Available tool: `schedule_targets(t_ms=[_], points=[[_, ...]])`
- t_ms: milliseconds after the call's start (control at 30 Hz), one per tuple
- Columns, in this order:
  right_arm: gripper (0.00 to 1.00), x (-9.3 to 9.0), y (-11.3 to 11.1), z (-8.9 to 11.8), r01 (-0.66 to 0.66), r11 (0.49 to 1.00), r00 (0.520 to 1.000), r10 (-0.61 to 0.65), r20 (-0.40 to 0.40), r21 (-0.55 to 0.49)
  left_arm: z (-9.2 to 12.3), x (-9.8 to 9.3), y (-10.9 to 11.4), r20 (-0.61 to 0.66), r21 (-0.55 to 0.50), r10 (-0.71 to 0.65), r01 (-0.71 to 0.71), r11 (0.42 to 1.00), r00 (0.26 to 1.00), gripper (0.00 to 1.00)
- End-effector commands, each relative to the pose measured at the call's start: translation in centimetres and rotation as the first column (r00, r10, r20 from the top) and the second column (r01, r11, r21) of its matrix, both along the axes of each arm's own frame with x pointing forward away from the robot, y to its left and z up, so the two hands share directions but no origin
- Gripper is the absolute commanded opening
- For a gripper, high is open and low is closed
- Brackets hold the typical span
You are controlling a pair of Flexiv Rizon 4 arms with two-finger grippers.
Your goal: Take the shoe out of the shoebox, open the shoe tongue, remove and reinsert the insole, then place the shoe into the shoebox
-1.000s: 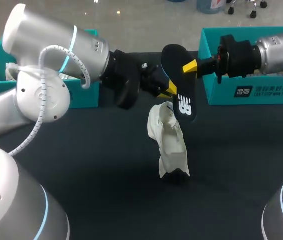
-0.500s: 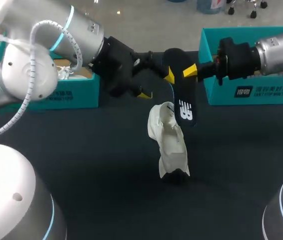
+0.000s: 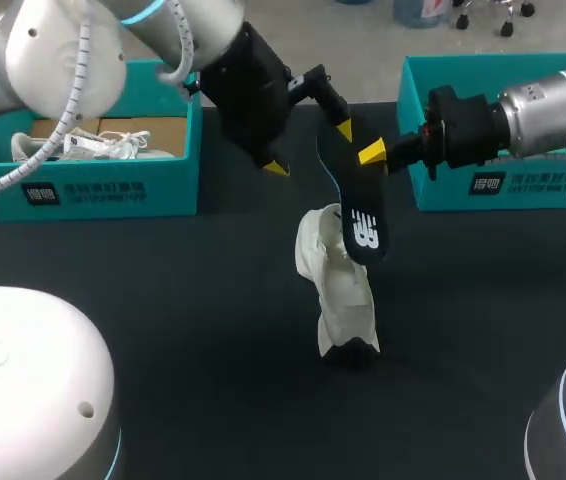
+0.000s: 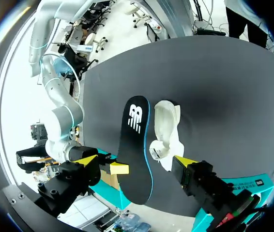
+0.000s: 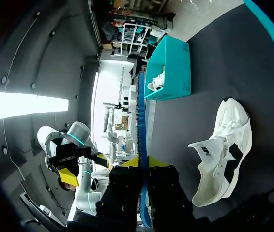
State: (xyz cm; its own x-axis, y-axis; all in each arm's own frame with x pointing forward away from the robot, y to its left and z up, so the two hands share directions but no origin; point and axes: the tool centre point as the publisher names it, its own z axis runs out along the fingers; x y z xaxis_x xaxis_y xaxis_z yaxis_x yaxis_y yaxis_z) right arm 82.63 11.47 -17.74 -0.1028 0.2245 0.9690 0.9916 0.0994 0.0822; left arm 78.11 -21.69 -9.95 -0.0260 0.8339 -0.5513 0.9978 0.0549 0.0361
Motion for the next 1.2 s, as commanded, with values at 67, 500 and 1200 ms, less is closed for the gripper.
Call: schedule_targets(t_ms=[67,500,1200], points=[[0.00,0.0,0.5,-0.4,-0.012,1.000,1.000,0.012,-0.008,0.003,0.8,0.8,-0.4,-0.054,0.332,0.005,0.013,0.943,0.999,1.00],[0.00,-0.3,1.3,-1.2,-0.055,0.998,0.998,0.055,-0.023,0.014,1.6,2.2,-0.5,-0.035,0.572,0.032,-0.006,0.820,0.999,1.00],[0.00,-0.4,1.4,-1.3,-0.073,0.997,0.996,0.074,-0.043,0.028,2.6,2.1,-1.2,-0.030,0.574,0.062,-0.034,0.818,0.998,1.00]])
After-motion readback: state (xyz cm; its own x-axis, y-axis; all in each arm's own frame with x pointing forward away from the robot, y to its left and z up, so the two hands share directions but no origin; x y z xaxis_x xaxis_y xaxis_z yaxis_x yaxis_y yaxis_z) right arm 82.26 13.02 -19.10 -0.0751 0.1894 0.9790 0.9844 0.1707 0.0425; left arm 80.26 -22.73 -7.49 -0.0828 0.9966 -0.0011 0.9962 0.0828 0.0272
